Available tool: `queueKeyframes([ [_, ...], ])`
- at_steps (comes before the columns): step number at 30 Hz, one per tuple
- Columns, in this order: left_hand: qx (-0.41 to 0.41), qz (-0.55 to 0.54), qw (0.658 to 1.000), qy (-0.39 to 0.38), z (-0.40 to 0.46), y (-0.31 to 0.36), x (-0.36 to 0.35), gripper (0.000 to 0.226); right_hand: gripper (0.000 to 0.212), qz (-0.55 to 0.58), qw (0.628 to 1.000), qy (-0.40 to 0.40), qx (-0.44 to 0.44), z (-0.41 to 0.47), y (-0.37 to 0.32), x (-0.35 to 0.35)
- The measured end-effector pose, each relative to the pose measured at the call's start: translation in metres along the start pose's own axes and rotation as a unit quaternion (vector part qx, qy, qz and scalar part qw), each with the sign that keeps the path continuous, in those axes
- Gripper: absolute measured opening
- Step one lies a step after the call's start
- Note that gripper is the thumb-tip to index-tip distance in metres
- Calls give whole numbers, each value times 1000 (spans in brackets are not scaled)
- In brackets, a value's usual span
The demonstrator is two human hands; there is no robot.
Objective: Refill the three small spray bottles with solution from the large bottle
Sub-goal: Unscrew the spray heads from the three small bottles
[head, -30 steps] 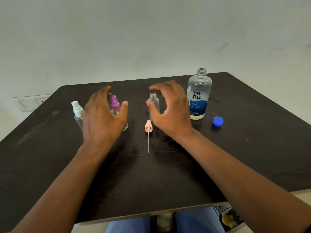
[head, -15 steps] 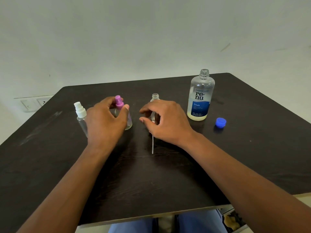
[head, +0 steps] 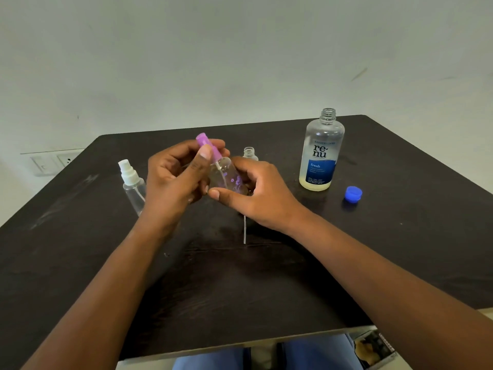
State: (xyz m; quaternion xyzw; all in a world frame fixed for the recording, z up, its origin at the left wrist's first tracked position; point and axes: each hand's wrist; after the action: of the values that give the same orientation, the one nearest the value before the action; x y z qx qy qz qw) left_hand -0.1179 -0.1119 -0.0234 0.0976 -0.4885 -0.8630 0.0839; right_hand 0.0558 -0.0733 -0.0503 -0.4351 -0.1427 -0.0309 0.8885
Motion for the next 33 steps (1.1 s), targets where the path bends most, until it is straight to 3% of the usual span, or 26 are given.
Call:
queueKeyframes([
  [6, -16, 28, 999, -3, 0, -2, 3, 21, 41, 35, 999, -21, -15, 0, 2, 1],
  [15, -21, 20, 996, 86, -1, -1, -3, 31, 43, -112, 992, 21, 56, -4, -4, 2],
  [22, 43, -69, 997, -9, 5, -7, 0, 28, 33, -90, 991, 87, 53, -2, -3, 4],
  [24, 29, -52, 998, 4, 4, -7, -1, 22, 32, -93, 991, 83, 56, -3, -4, 3],
  [27, 23, -41, 998, 30, 2, -9, -3, 33, 33, -107, 990, 71, 62, -3, -5, 2],
  [33, 51, -34, 998, 13, 3, -4, 1, 30, 36, -105, 990, 74, 55, -3, -4, 2],
])
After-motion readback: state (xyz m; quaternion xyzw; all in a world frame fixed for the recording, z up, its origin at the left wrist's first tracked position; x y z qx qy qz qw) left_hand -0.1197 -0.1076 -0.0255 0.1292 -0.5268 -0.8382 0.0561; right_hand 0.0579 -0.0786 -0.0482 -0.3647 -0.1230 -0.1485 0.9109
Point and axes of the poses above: each hand's wrist, its own z-axis towards the middle knuckle, its own x-axis out of the back of the hand, y = z × x, and after that the axes turned 11 degrees about y, right-handed
